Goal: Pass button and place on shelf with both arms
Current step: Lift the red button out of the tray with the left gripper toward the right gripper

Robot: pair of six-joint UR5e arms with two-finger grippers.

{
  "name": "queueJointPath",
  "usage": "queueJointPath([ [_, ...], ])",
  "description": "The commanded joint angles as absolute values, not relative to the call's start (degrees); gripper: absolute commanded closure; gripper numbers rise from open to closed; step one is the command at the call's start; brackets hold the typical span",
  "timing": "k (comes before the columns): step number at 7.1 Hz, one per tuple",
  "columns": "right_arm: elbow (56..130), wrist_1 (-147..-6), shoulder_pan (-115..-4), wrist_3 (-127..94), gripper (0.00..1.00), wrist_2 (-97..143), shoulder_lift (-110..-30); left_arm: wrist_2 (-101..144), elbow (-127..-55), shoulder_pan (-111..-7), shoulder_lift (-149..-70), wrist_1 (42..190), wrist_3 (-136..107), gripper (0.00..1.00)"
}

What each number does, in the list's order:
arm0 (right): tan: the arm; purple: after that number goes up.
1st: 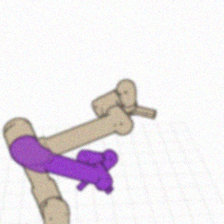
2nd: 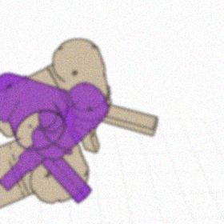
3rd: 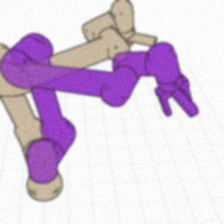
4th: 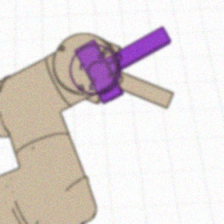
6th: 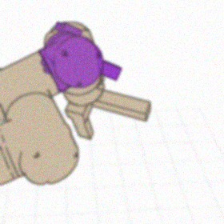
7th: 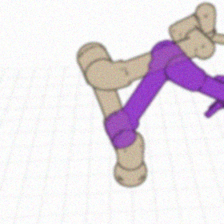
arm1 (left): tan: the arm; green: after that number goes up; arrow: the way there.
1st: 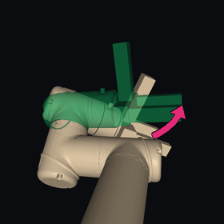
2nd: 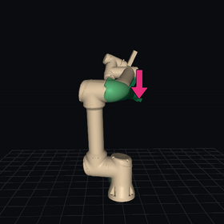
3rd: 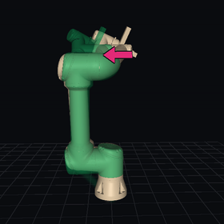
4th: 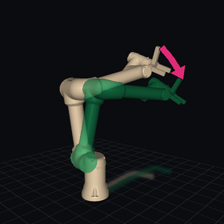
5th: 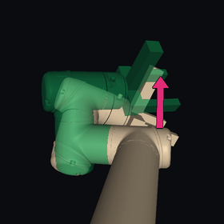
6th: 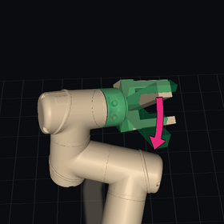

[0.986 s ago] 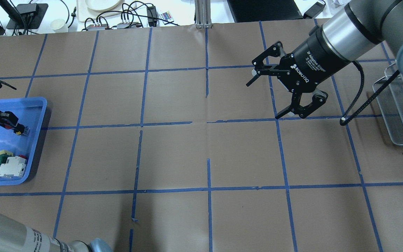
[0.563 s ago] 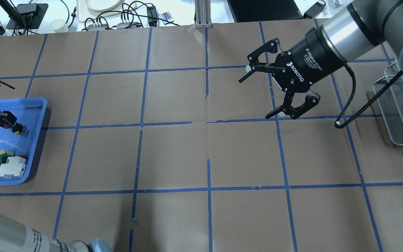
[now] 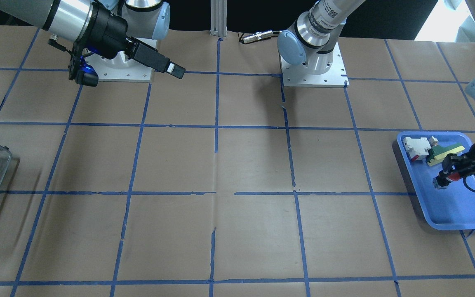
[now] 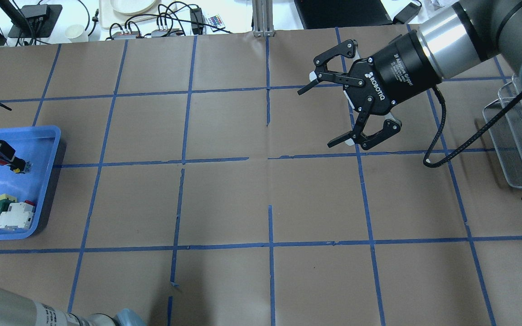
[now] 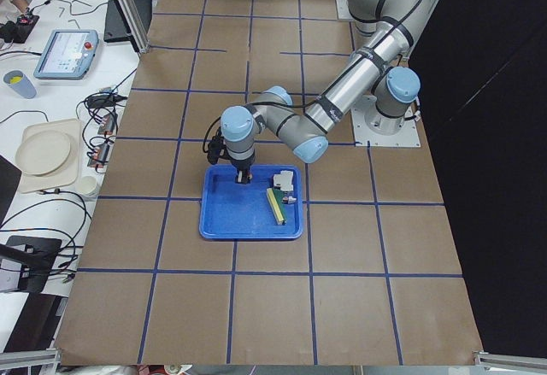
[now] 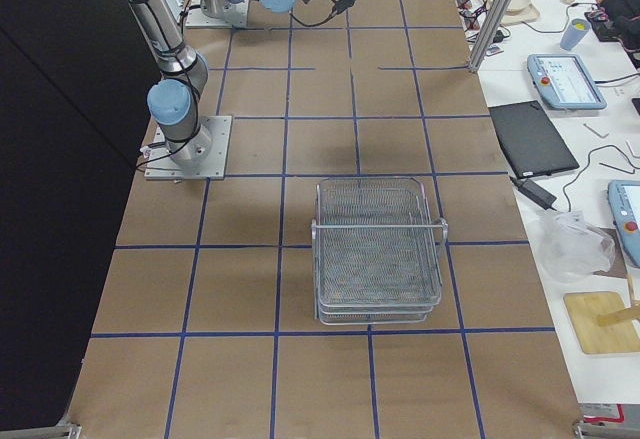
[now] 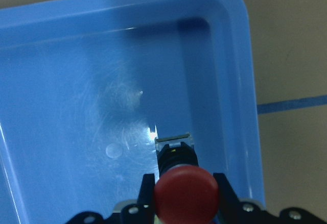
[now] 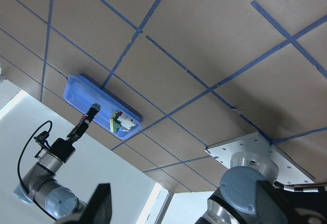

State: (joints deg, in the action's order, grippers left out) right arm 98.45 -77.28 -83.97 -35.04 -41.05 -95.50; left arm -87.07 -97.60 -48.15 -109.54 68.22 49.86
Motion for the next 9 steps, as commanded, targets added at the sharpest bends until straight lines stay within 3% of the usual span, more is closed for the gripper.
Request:
queueJointPath([
  [1, 98.96, -71.15, -83.41, -35.24, 0.0, -36.25, -95.36, -82.38, -97.91, -52.61, -102.96, 79.92, 49.31, 0.97],
  [4, 100.1, -64.44, -78.43, -37.79, 0.0, -31.38, -95.19, -73.96, -98.52, -63.6, -93.8, 91.99, 38.26, 0.97],
  [6, 102.82, -62.4, -75.33, -37.18, 0.0, -24.49, -95.27, -60.44, -98.61, -65.56, -91.94, 96.14, 33.51, 0.97],
  [9, 105.55, -62.93, -75.32, -36.39, 0.0, -21.01, -95.19, -42.51, -109.2, -68.54, -87.3, 97.3, 29.99, 0.97],
])
